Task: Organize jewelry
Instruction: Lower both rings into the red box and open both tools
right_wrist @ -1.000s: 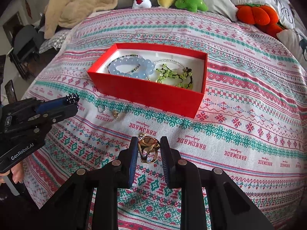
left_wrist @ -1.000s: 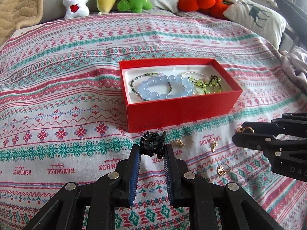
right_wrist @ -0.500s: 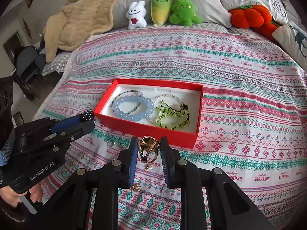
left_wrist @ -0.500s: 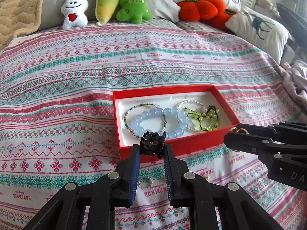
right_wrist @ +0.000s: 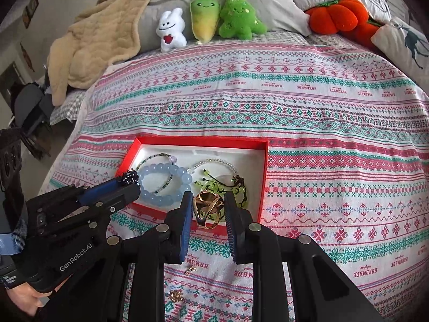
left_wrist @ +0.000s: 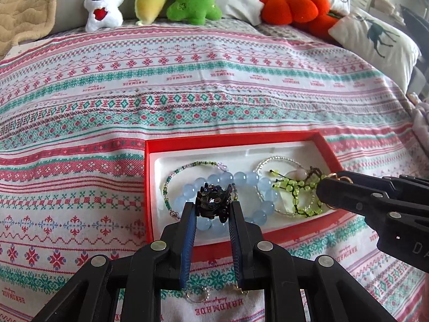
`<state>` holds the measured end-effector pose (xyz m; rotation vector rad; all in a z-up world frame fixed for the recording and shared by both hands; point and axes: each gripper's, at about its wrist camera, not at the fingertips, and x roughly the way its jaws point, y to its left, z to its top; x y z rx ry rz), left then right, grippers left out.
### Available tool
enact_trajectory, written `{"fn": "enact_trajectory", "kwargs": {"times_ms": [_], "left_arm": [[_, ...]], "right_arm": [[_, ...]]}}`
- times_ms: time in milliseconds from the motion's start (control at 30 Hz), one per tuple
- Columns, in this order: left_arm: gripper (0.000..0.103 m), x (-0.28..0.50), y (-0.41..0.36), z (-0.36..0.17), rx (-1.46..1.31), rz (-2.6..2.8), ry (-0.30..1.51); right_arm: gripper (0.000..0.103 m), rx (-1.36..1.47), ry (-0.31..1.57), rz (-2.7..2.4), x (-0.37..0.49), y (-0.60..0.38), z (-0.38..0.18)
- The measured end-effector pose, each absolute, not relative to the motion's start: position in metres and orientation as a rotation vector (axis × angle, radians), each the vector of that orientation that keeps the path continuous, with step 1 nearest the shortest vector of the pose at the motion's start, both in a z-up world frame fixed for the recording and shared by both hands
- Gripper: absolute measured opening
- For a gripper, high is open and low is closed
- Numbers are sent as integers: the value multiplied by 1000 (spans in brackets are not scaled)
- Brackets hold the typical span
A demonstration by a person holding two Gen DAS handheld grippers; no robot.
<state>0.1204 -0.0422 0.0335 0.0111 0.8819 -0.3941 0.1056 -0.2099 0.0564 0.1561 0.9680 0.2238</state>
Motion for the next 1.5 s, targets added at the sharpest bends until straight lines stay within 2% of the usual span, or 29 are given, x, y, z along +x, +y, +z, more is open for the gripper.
{"fn": "enact_trajectory", "kwargs": {"times_ms": [567,600,700,800,933,1100,1267,1500], "left_arm": [[20,127,-41,35,8,-384,870],[22,126,-41,37,11,-387,867],[37,122,-41,41,18,-387,864],[42,118,-40,43,16,-388,873],[51,109,-36,47,18,-383,884],[62,96,-28,50,11,-382,893],[78,85,-21,50,23,-365,907],[91,74,-12,42,30,-341,945]], "right_arm": [[25,181,998,207,118,-214,42],[25,179,996,205,118,-213,43],[26,172,998,213,117,-212,43],[28,163,999,217,115,-210,44],[42,171,986,223,110,-211,49],[45,170,966,237,98,-214,59],[56,149,958,240,86,-216,64],[67,137,962,244,67,-213,67]]}}
